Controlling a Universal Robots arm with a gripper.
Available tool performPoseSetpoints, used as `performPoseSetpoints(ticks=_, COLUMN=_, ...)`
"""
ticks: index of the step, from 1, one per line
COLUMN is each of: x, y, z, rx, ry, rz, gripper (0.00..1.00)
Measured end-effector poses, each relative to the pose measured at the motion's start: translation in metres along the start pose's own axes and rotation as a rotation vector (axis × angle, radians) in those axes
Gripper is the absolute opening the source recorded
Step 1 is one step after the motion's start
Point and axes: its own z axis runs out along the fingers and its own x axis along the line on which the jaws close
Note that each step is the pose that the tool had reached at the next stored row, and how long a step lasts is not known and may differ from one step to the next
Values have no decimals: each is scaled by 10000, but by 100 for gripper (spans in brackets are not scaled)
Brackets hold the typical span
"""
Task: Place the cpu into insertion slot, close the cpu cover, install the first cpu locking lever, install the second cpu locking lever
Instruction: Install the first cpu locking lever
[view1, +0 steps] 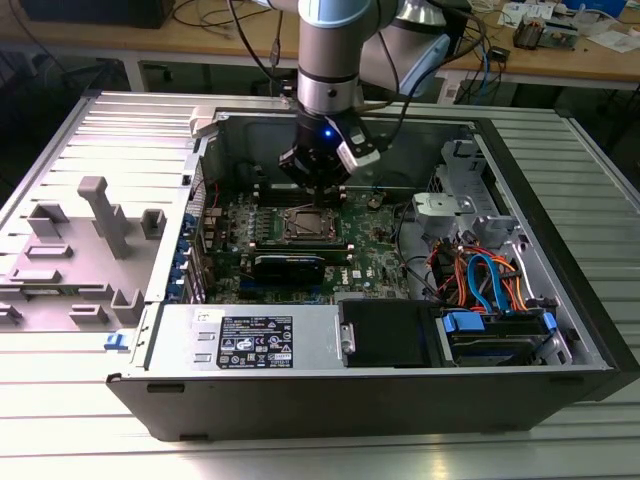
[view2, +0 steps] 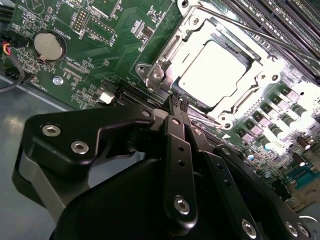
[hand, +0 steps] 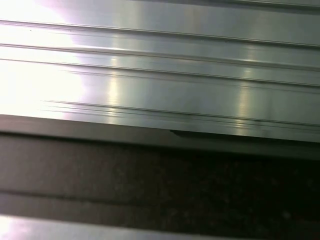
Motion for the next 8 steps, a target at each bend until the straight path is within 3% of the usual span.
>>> performPoseSetpoints(ticks=8, x=92, y=9, z=1, rx=-9, ry=-1, rz=-7, gripper=12)
